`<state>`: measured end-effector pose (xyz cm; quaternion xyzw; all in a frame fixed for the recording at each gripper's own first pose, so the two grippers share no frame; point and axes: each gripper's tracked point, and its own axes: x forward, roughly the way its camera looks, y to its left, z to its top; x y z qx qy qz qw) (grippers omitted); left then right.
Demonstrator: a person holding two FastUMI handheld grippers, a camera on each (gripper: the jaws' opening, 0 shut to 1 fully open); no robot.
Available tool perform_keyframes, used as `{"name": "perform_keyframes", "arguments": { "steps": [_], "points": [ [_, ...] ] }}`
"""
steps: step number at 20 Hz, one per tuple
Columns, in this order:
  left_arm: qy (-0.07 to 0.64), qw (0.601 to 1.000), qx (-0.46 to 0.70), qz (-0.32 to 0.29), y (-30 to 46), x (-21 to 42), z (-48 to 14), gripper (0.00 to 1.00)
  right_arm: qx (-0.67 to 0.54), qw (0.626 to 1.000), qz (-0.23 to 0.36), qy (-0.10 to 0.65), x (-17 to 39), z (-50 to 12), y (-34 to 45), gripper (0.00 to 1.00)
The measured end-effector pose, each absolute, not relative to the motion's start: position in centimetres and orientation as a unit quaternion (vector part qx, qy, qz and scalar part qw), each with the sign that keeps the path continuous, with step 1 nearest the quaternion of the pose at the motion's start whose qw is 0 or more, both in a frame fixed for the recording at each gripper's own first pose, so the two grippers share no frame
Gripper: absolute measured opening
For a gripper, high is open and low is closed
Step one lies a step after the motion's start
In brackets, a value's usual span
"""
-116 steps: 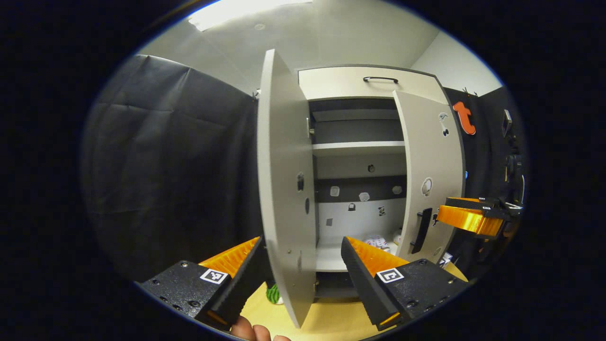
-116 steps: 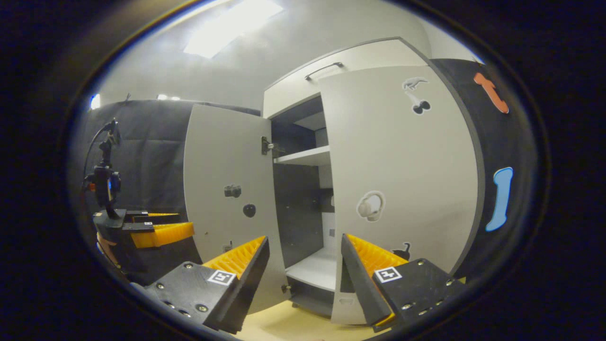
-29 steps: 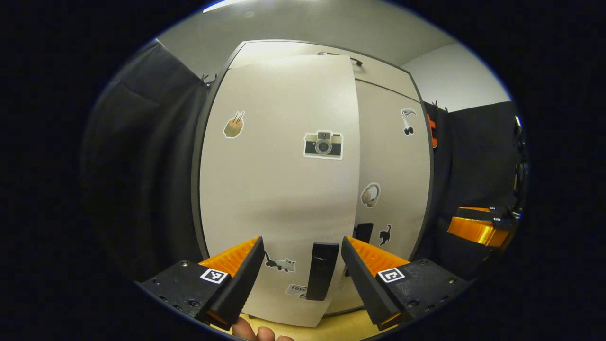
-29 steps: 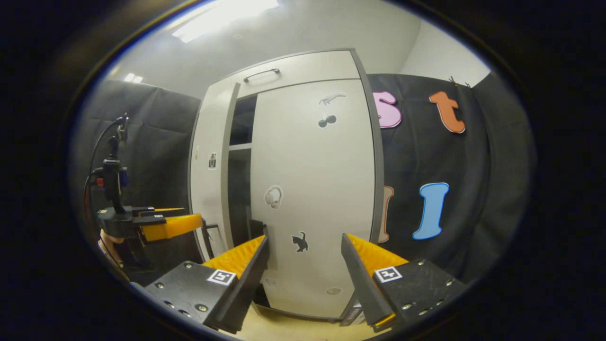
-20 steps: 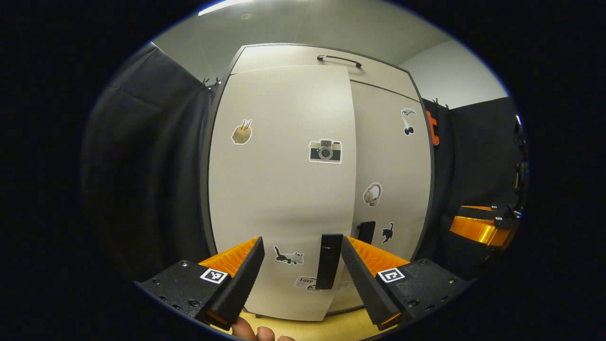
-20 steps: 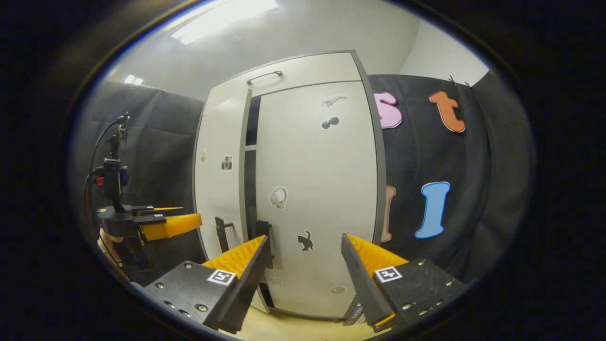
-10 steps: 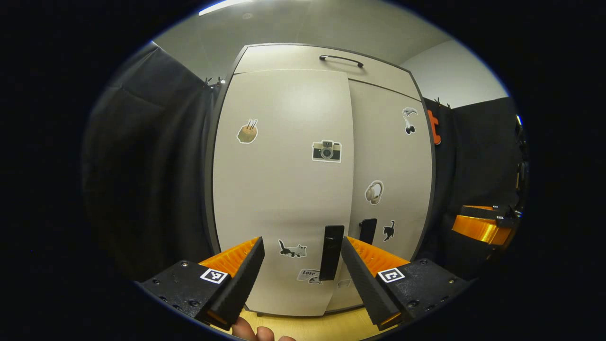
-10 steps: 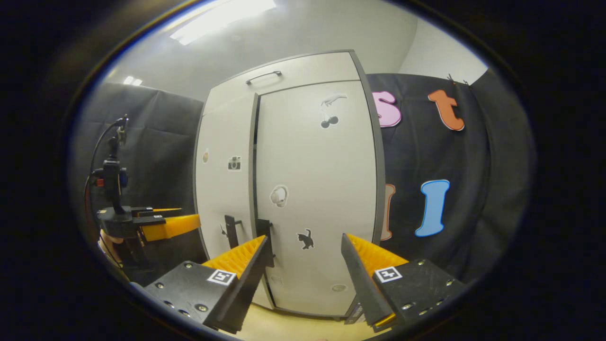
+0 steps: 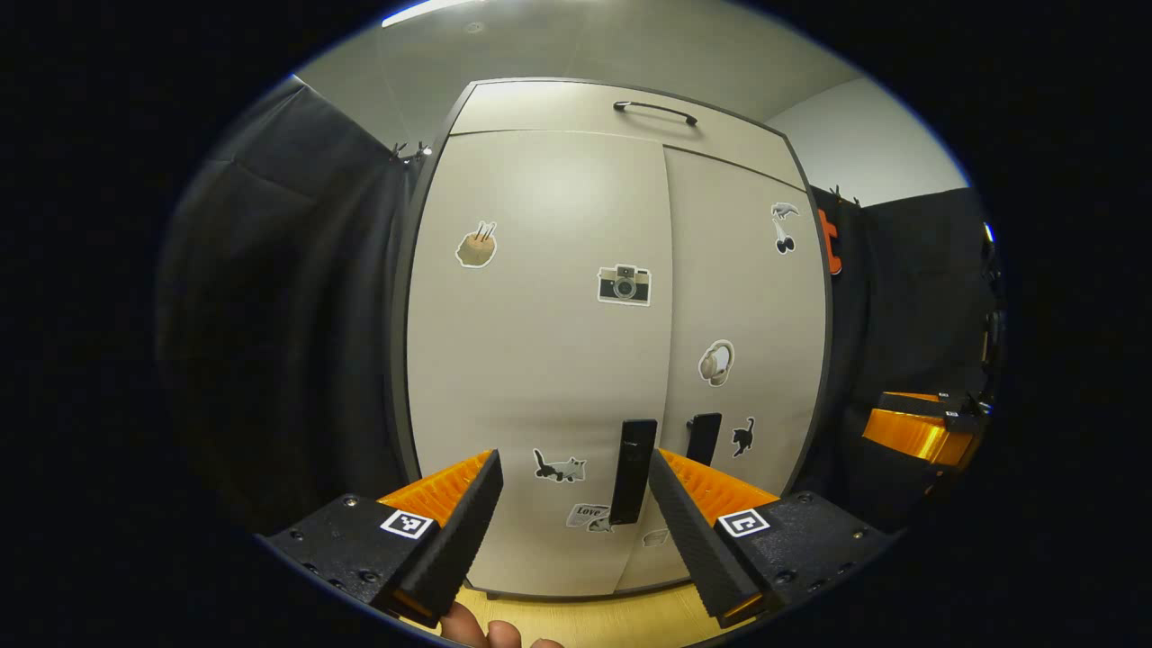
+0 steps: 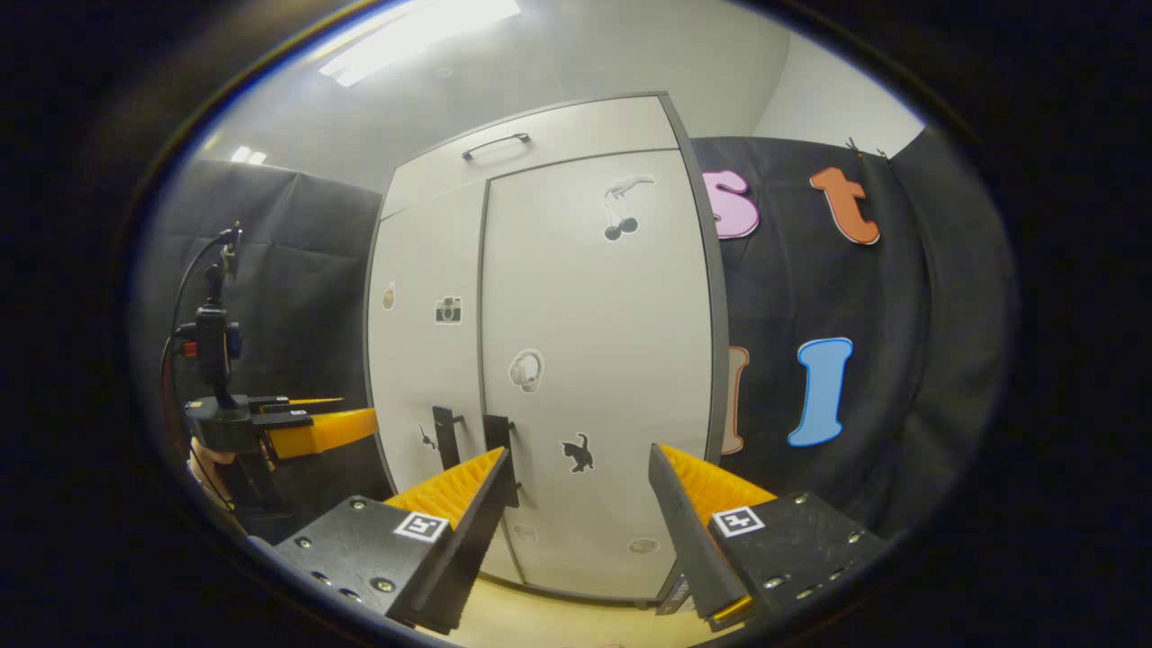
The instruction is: Grab one shoe with the right hand and put it into the shoe cabinet, grab the other shoe with the left hand and put it into the shoe cabinet; then close the right door with the right hand and the left door with the left hand.
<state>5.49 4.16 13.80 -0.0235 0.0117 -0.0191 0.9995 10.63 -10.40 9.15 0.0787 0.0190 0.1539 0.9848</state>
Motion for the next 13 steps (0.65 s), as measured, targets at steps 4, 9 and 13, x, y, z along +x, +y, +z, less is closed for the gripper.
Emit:
{"name": "perform_keyframes", "arguments": {
  "steps": [4, 9, 13],
  "points": [
    [0.016, 0.999, -0.019, -0.021, 4.0, 5.6, 13.5, 0.99, 0.079, 0.985, 0.152, 0.021, 10.8, 9.0, -10.5, 0.91],
    [0.021, 0.999, -0.013, -0.023, 3.6, 5.3, 13.2, 0.99, 0.085, 0.985, 0.146, 0.023, 10.9, 8.5, -11.1, 0.92],
    [0.014, 1.000, 0.007, -0.008, 3.2, 4.9, 13.5, 0.99, 0.094, 0.987, 0.131, 0.024, 10.3, 7.6, -12.2, 0.96]
  ]
}}
